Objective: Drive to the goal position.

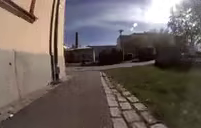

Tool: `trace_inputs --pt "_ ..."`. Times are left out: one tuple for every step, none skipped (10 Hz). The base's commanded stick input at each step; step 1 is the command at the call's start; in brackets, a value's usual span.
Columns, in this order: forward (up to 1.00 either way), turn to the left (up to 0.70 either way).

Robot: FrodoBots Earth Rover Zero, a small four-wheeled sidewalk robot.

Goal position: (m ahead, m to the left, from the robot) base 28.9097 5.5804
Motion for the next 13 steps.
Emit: trace_inputs --pt "0.7 0.0" --pt "0.7 0.0" --pt "0.7 0.0" --pt "0.7 0.0" --pt "0.7 0.0" --pt "0.7 0.1" --pt "0.7 0.33" --pt "0.7 0.14" --pt "0.7 0.0" --pt "0.7 0.0" --pt "0.7 0.0" --pt "0.7 0.07" --pt "0.7 0.17"
